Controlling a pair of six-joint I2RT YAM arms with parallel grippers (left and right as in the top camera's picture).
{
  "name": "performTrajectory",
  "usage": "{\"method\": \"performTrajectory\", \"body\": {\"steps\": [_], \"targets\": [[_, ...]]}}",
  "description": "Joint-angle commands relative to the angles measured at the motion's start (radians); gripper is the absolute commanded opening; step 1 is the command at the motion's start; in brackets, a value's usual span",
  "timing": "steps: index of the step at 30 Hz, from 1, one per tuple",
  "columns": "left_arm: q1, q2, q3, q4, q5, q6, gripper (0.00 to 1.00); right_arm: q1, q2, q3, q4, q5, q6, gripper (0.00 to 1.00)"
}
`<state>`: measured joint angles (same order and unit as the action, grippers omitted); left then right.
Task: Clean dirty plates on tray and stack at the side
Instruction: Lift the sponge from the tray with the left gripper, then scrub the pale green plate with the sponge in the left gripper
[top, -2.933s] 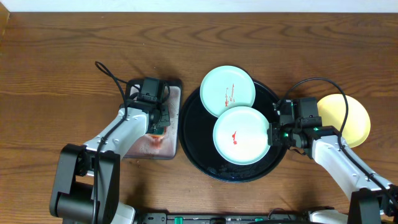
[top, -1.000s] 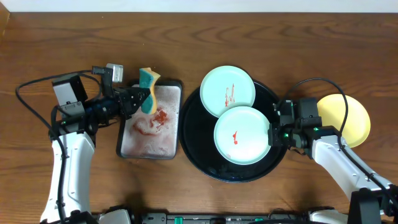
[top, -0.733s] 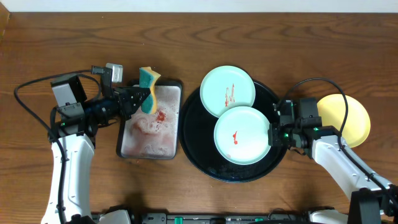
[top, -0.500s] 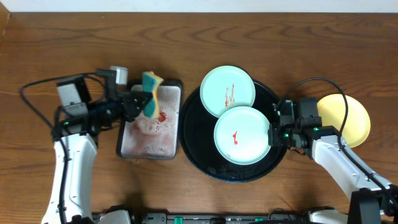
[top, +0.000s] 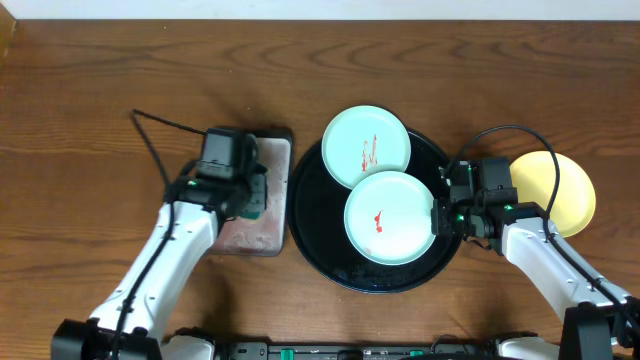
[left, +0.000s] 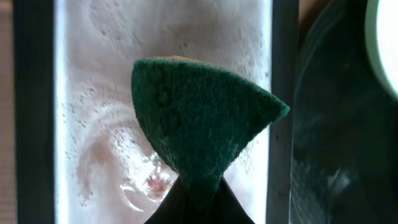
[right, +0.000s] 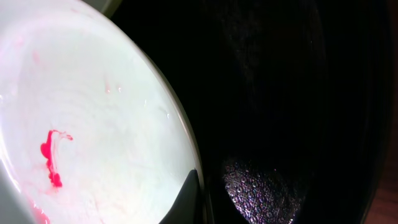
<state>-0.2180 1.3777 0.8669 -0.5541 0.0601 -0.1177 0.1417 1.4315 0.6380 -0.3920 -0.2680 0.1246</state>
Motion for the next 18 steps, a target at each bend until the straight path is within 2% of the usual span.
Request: {"method": "performTrajectory", "body": {"steps": [1,3,8,11,18], "targets": [[-0.062,0.001,0.082,-0.010,-0.016,-0.027,0.08,0.004,0.007,-0.008,-0.016,0.008,-0.010,0.01],[-0.107,0.001,0.088,-0.003,0.074,-0.035,0.07,0.004,0.007,-0.008,-0.033,0.009,-0.010,0.01],[-0.287,0.040,0.087,0.084,0.230,-0.169,0.07,0.004,0.007,-0.008,-0.092,0.008,0.010,0.01],[-0.408,0.094,0.087,0.162,0.237,-0.258,0.07,0.004,0.007,-0.008,-0.130,-0.018,0.020,0.01],[-0.648,0.280,0.087,0.393,0.239,-0.373,0.07,0.004,0.007,-0.008,-0.183,-0.028,0.017,0.01]]}}
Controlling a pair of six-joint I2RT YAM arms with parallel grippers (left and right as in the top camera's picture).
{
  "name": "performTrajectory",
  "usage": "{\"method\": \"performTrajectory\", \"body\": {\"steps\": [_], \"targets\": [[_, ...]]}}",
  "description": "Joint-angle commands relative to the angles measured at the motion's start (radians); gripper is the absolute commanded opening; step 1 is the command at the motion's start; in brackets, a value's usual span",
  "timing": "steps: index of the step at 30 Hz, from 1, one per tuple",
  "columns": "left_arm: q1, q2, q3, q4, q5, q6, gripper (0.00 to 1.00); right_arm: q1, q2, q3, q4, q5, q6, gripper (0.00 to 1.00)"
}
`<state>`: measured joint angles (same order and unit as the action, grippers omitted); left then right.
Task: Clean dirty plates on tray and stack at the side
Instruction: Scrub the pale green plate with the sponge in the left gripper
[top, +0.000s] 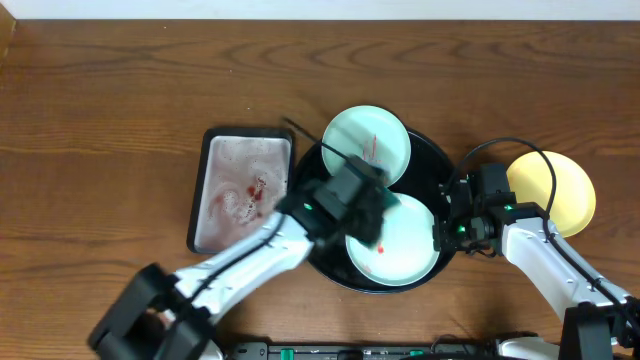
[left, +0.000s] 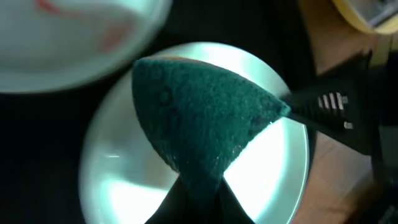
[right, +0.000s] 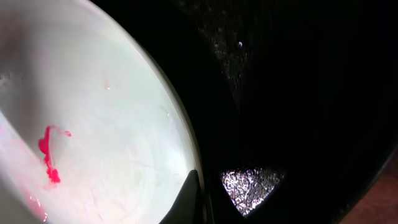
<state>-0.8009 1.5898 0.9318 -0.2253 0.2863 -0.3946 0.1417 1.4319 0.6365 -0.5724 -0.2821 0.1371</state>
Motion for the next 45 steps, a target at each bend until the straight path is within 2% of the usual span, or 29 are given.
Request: {"method": "performTrajectory", "body": {"steps": [1,6,10,12,16,18,22,24,29,33,37,45], "targets": [[-0.077,0.086,0.022,0.077,0.013,-0.104,0.07,0.004,0.006,-0.006,0.000,-0.013,0.004,0.01],[-0.110,0.193,0.022,0.096,0.003,-0.129,0.08,0.004,0.006,-0.006,0.004,-0.013,0.004,0.01],[-0.087,0.206,0.023,-0.037,-0.195,-0.116,0.07,0.004,0.006,-0.006,0.003,-0.013,0.004,0.01],[-0.057,0.193,0.023,-0.081,-0.241,-0.114,0.08,0.004,0.006,-0.006,0.003,-0.014,0.004,0.01],[-0.001,0.126,0.023,-0.107,-0.233,-0.111,0.07,0.004,0.006,-0.006,0.003,-0.013,0.004,0.01],[0.006,0.073,0.023,-0.098,-0.180,-0.111,0.08,0.004,0.006,-0.006,0.003,-0.013,0.004,0.01],[-0.026,0.015,0.023,-0.038,-0.058,-0.113,0.07,0.004,0.006,-0.006,0.004,-0.013,0.004,0.01],[-0.055,0.017,0.023,-0.001,-0.040,-0.116,0.07,0.004,0.006,-0.006,0.004,-0.014,0.004,0.01],[-0.128,0.107,0.022,0.103,-0.048,-0.116,0.08,0.004,0.006,-0.006,0.003,-0.014,0.004,0.01],[-0.121,0.182,0.022,0.111,-0.126,-0.115,0.08,0.004,0.006,-0.006,0.002,-0.014,0.004,0.01],[-0.082,0.203,0.022,0.092,-0.158,-0.076,0.07,0.004,0.006,-0.006,-0.001,-0.014,0.004,0.01],[0.023,0.149,0.023,-0.029,-0.202,-0.073,0.07,0.004,0.006,-0.006,-0.003,-0.014,0.004,0.01]]}}
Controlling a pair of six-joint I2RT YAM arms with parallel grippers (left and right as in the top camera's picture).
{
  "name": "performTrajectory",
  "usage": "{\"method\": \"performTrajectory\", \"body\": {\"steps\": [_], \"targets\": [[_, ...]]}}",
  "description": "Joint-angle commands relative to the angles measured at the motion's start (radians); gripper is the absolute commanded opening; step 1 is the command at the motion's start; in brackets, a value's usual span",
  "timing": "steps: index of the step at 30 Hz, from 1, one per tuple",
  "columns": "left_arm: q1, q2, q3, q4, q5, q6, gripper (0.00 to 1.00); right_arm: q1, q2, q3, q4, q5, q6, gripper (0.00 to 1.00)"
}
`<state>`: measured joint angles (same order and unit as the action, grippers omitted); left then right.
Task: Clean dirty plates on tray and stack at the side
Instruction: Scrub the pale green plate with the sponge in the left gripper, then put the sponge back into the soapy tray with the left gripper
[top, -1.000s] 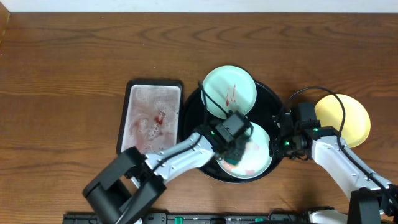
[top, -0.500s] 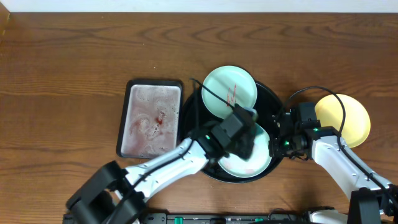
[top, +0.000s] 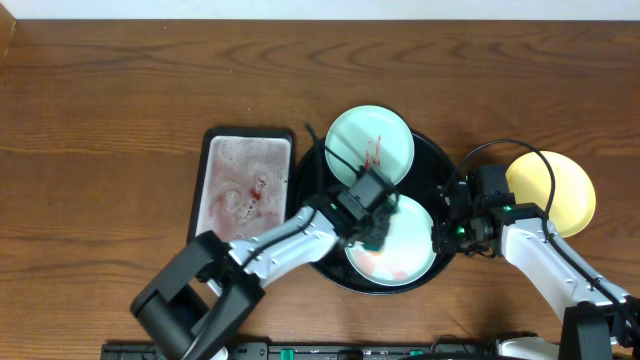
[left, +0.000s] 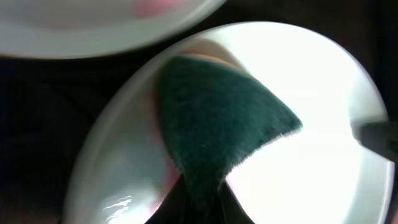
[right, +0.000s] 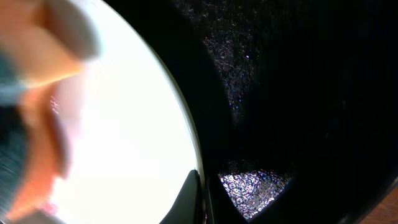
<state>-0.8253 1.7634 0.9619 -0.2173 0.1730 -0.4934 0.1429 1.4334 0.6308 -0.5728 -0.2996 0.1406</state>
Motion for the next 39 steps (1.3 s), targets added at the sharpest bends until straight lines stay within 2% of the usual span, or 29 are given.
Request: {"method": "performTrajectory", "body": {"steps": [1,5,7,8,10,13,19,23,28,31,32,33,37,39], "targets": [[0.054,-0.042,-0.008,-0.050,-0.076,0.029,0.07,0.003,0.005,-0.001,-0.003,0.004,0.000,0.01],[0.053,-0.187,-0.008,-0.123,-0.002,0.055,0.08,0.003,0.005,-0.001,-0.003,0.012,0.000,0.01],[0.061,-0.253,-0.008,-0.183,-0.036,0.055,0.07,0.003,0.005,-0.001,-0.001,0.011,0.000,0.01],[0.070,-0.281,-0.008,-0.214,-0.067,0.055,0.07,0.003,0.005,-0.001,0.003,0.011,0.001,0.03],[0.098,-0.328,-0.008,-0.280,-0.142,0.055,0.07,0.003,0.005,-0.001,0.014,0.011,0.001,0.20],[0.160,-0.365,-0.008,-0.354,-0.213,0.077,0.07,0.003,0.005,-0.001,0.032,0.011,0.000,0.24],[0.336,-0.346,-0.012,-0.373,-0.211,0.169,0.08,0.003,0.010,-0.001,0.046,0.011,0.001,0.18],[0.432,-0.298,-0.012,-0.352,-0.211,0.187,0.07,0.003,0.019,-0.005,0.045,0.006,0.001,0.13],[0.499,-0.222,-0.012,-0.311,-0.209,0.187,0.08,0.003,0.027,-0.007,0.044,0.003,0.001,0.01],[0.525,-0.179,-0.012,-0.281,-0.208,0.190,0.08,0.003,0.027,-0.007,0.045,0.003,0.000,0.01],[0.532,-0.170,-0.012,-0.274,-0.208,0.190,0.10,0.003,0.027,-0.007,0.045,0.003,0.000,0.01],[0.539,-0.163,-0.012,-0.266,-0.208,0.190,0.17,0.003,0.027,-0.007,0.045,0.003,0.000,0.01],[0.556,-0.160,-0.012,-0.264,-0.208,0.190,0.56,0.003,0.011,-0.004,0.042,0.004,-0.026,0.01],[0.557,-0.160,-0.012,-0.267,-0.208,0.190,0.63,0.003,-0.018,0.003,0.034,0.005,-0.027,0.01]]}}
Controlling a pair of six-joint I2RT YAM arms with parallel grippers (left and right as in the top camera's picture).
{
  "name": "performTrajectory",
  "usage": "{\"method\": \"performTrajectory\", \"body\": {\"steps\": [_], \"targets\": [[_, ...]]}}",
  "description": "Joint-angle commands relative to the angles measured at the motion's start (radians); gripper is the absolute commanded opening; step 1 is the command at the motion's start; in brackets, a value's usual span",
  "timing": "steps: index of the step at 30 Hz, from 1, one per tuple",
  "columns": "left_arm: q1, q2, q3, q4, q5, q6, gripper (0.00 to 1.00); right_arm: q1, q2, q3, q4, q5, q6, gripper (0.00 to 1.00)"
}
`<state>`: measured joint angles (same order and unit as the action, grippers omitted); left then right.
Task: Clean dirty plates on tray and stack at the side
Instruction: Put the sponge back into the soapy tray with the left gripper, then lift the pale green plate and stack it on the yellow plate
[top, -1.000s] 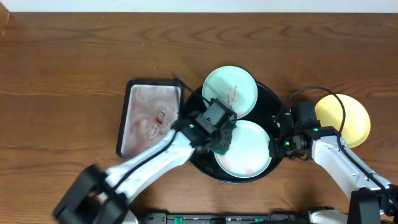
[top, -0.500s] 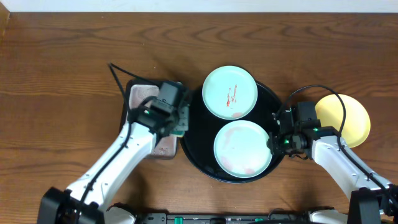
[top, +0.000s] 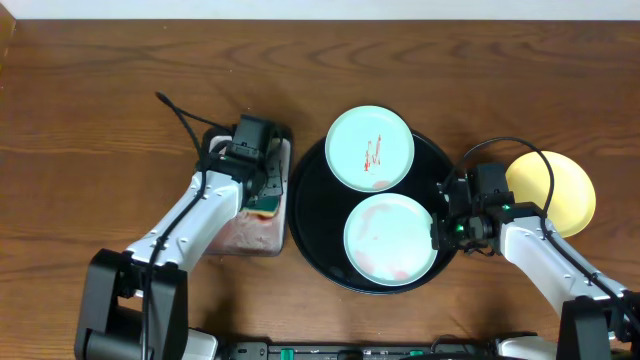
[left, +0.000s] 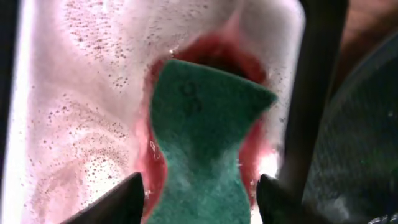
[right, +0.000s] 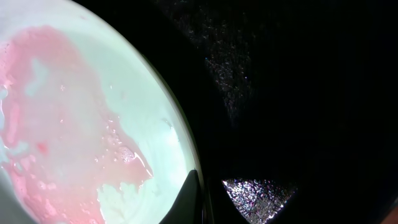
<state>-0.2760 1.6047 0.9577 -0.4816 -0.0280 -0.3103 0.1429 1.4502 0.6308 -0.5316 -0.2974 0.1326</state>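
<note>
Two mint plates lie on the round black tray (top: 312, 215). The far plate (top: 370, 148) carries red streaks. The near plate (top: 390, 240) is covered with a watery pink smear (right: 56, 124). My right gripper (top: 441, 231) is shut on this plate's right rim, its finger (right: 191, 194) over the edge. My left gripper (top: 262, 192) hangs over the rectangular wash tray (top: 228, 232), jaws open. The green sponge (left: 202, 137) lies between the fingers (left: 124, 200) in soapy water, with red dye spreading round it.
A yellow plate (top: 553, 190) sits on the wooden table right of the black tray, just behind my right arm. The wash tray's dark rim (left: 314, 93) runs close beside the black tray's left edge. Cables trail from both arms.
My left gripper was on the near plate, shut on the sponge. Now it is over the wash tray, open, with the sponge lying in the water. The plate shows a pink smear.
First my left gripper held the sponge over the wash tray, then above the near plate with its red mark, then pressed onto that plate. Now the sponge is back in the wash water, released. My right gripper has kept hold of the plate's rim throughout.
</note>
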Motion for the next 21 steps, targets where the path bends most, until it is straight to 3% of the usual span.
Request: {"method": "performTrajectory", "body": {"steps": [1,10,21], "targets": [[0.008,-0.001,-0.008,-0.007,-0.007,0.007,0.63,0.003,-0.053,0.007,-0.010,0.003,-0.023,0.01],[0.008,-0.001,-0.011,-0.045,-0.007,0.006,0.64,0.062,-0.325,0.016,0.017,0.360,-0.022,0.01],[0.008,-0.001,-0.015,-0.045,-0.007,0.006,0.65,0.400,-0.485,0.016,0.096,0.925,-0.142,0.01]]}}
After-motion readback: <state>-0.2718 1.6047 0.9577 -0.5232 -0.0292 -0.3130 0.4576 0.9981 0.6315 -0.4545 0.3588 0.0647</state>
